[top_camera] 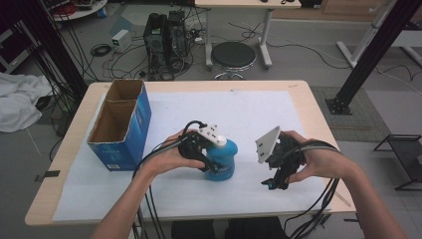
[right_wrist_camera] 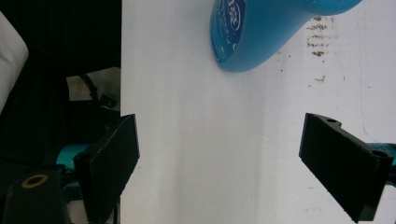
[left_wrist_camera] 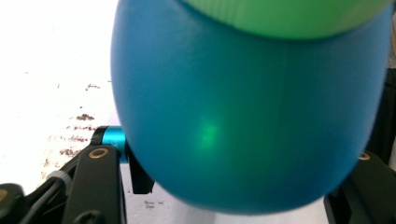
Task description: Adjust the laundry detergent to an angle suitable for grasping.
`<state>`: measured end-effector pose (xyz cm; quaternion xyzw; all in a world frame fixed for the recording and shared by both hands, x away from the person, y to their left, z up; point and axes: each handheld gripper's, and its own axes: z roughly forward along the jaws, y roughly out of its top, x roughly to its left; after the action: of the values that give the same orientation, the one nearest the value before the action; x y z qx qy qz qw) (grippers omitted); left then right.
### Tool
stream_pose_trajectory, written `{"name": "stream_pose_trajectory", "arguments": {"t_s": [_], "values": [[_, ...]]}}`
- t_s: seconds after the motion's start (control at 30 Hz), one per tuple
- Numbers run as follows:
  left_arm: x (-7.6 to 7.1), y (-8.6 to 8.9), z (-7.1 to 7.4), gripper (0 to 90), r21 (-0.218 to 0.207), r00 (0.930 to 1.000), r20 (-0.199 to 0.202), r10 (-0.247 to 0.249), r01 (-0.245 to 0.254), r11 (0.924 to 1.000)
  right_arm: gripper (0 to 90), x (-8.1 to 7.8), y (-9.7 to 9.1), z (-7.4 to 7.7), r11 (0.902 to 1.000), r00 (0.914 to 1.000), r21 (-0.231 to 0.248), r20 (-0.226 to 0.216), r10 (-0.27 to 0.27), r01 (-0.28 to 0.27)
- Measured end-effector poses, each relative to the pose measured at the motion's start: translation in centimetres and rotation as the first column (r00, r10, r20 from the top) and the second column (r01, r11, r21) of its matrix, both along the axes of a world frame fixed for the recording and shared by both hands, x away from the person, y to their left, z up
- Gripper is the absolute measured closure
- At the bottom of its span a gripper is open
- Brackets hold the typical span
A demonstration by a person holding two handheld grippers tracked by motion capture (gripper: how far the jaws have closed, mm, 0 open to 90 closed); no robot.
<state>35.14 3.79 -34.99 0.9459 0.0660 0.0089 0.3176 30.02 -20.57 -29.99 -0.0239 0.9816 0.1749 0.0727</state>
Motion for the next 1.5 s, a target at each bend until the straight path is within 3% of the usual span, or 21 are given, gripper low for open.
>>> {"name": "stream_pose_trajectory", "arguments": {"t_s": [0.03, 0.07, 0.17, 0.2, 0.27, 0.47, 0.57, 0.77, 0.8, 0.83, 0.87, 0.97, 1.07, 1.1, 1.17, 1.23, 1.27, 1.3, 1.37, 1.4, 1.5], "values": [[-0.2, -0.1, -0.1, 36.9, -0.028, 0.9996, -0.016, 0.022, -0.023, 0.9994, 11.3, 0.0, 0.0, 0.0, 1.0, 1.0, 0.001, 0.001, -0.003, 0.003], [-0.1, 0.0, 0.0, 36.9, -0.009, 1.0, -0.007, 0.005, -0.005, 0.9999, 11.4, 0.0, 0.0, 0.0, 1.0, 1.0, 0.004, 0.002, -0.001, 0.001], [-0.2, 0.0, 0.0, 36.9, -0.032, 0.9996, -0.017, 0.024, -0.025, 0.9992, 11.4, 0.0, -0.1, -0.1, 1.0, 1.0, 0.006, 0.001, -0.002, 0.002], [-0.1, 0.1, 0.1, 36.9, 0.0, 1.0, -0.006, -0.004, 0.004, 1.0, 11.4, 0.0, -0.1, -0.1, 1.0, 1.0, 0.006, 0.002, -0.003, 0.003], [-0.3, 0.0, 0.0, 36.8, -0.032, 0.9993, -0.023, 0.031, -0.031, 0.999, 11.3, 0.0, -0.1, -0.1, 1.0, 1.0, 0.006, 0.003, 0.0, 0.0], [-0.2, 0.3, 0.7, 34.6, 0.008, 0.9999, 0.007, 0.009, -0.009, 0.9999, 11.4, 0.0, -0.1, 0.0, 1.0, 1.0, 0.005, 0.003, -0.001, 0.001], [-0.3, 0.3, 1.0, 32.4, -0.003, 0.9992, 0.0, 0.041, -0.041, 0.9992, 11.3, 0.0, -0.1, 0.0, 1.0, 1.0, 0.003, 0.005, -0.003, 0.003], [-0.3, 0.4, 1.5, 29.7, 0.006, 0.999, 0.012, 0.042, -0.042, 0.9991, 11.4, 0.0, -0.1, 0.1, 1.0, 1.0, 0.003, 0.008, 0.0, 0.0], [-0.2, 0.5, 1.7, 29.7, 0.041, 0.9997, 0.023, 0.012, -0.013, 0.9991, 11.3, 0.0, 0.0, 0.1, 1.0, 1.0, 0.002, 0.007, -0.001, 0.001], [-0.4, 0.4, 1.5, 29.7, 0.01, 0.9991, 0.009, 0.041, -0.042, 0.9991, 11.3, 0.0, 0.0, 0.1, 1.0, 1.0, 0.002, 0.007, 0.0, 0.0], [-0.2, 0.5, 1.7, 29.7, 0.046, 0.9998, 0.02, 0.007, -0.008, 0.9989, 11.4, 0.0, 0.0, 0.1, 1.0, 1.0, 0.005, 0.009, -0.001, 0.001], [-0.5, 0.4, 1.6, 29.7, 0.033, 0.9994, 0.008, 0.033, -0.033, 0.9989, 11.3, 0.0, 0.0, 0.1, 1.0, 0.9999, 0.002, 0.009, -0.005, 0.005], [-0.4, 0.6, 2.0, 29.7, 0.055, 0.9997, 0.002, 0.024, -0.024, 0.9982, 11.3, 0.0, -0.1, 0.2, 1.0, 0.9999, 0.004, 0.01, -0.005, 0.005], [-0.2, 0.7, 2.2, 29.7, 0.088, 0.9999, 0.012, 0.0, -0.001, 0.9961, 11.4, 0.0, -0.1, 0.2, 1.0, 1.0, 0.002, 0.009, -0.004, 0.004], [-0.2, 0.9, 2.6, 29.7, 0.11, 0.9996, 0.019, 0.018, -0.02, 0.9937, 11.3, 0.0, -0.1, 0.2, 1.0, 0.9999, 0.001, 0.011, -0.005, 0.005], [0.3, 1.3, 3.3, 29.7, 0.165, 0.9997, 0.024, -0.002, -0.002, 0.9863, 11.4, 0.0, -0.1, 0.2, 1.0, 0.9999, 0.004, 0.013, -0.002, 0.002], [0.3, 1.4, 3.4, 29.7, 0.154, 0.9998, 0.016, 0.009, -0.011, 0.988, 11.3, 0.0, -0.1, 0.2, 1.0, 0.9999, 0.007, 0.012, -0.002, 0.002], [0.6, 1.7, 3.9, 28.6, 0.186, 0.9996, 0.028, 0.009, -0.014, 0.9824, 11.4, 0.0, -0.1, 0.2, 1.0, 0.9999, 0.003, 0.012, 0.001, -0.001], [0.8, 2.1, 4.3, 21.1, 0.198, 0.9994, 0.026, 0.021, -0.026, 0.9799, 11.3, 0.1, 0.0, 0.3, 1.0, 0.9999, 0.0, 0.015, -0.004, 0.004], [0.9, 2.3, 4.5, 21.1, 0.187, 0.9986, 0.027, 0.044, -0.049, 0.9812, 11.4, 0.1, 0.0, 0.3, 1.0, 0.9999, 0.001, 0.013, -0.007, 0.007], [1.4, 2.8, 5.3, 21.0, 0.221, 0.9976, 0.036, 0.059, -0.065, 0.973, 11.3, 0.2, 0.0, 0.3, 0.9999, 0.9998, -0.002, 0.014, -0.011, 0.011]]}}
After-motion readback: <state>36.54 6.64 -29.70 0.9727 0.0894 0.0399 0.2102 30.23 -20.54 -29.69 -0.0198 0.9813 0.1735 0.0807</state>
